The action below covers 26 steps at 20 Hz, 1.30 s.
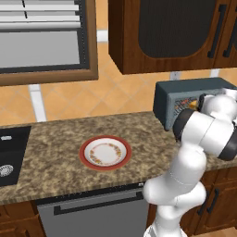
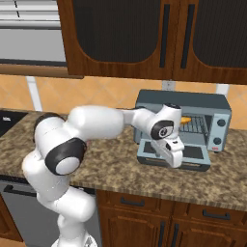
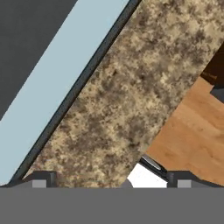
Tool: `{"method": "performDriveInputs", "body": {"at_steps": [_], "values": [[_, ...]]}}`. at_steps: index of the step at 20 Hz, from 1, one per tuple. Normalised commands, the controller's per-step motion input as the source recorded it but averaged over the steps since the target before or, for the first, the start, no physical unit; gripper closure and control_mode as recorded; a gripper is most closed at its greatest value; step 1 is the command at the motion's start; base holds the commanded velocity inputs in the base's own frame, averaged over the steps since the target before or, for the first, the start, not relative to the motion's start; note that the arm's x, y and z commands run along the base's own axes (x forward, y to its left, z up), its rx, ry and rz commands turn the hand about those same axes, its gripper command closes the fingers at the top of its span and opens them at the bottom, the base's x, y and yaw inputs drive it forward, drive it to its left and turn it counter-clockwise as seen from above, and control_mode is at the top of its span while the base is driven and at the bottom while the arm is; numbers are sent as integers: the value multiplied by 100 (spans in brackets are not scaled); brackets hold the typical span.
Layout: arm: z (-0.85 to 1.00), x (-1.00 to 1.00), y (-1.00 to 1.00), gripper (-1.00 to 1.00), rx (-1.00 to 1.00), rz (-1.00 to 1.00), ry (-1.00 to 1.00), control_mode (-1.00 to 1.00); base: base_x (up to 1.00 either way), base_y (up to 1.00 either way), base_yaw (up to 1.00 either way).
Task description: Pick up the kebab skewer and baguette bread, and place them inside the toaster oven. Close the toaster oven door and start by setting the timer.
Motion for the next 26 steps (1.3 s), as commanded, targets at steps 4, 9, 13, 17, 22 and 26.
{"method": "performDriveInputs", "body": {"at_steps": [4, 9, 13, 17, 22, 26], "values": [[0, -47, 41, -100, 0, 44, -4, -100, 0, 0, 0], [-21, 1, 28, -100, 0, 23, -7, -100, 0, 0, 0], [-29, 26, 36, -100, 0, 13, -8, -100, 0, 0, 0], [-33, 19, 19, -100, 0, 17, 0, -100, 0, 0, 0], [-24, 41, 7, -100, -1, 23, -1, -100, 0, 0, 0], [-15, 56, 0, -100, -2, 26, -5, -100, 0, 0, 0]]}}
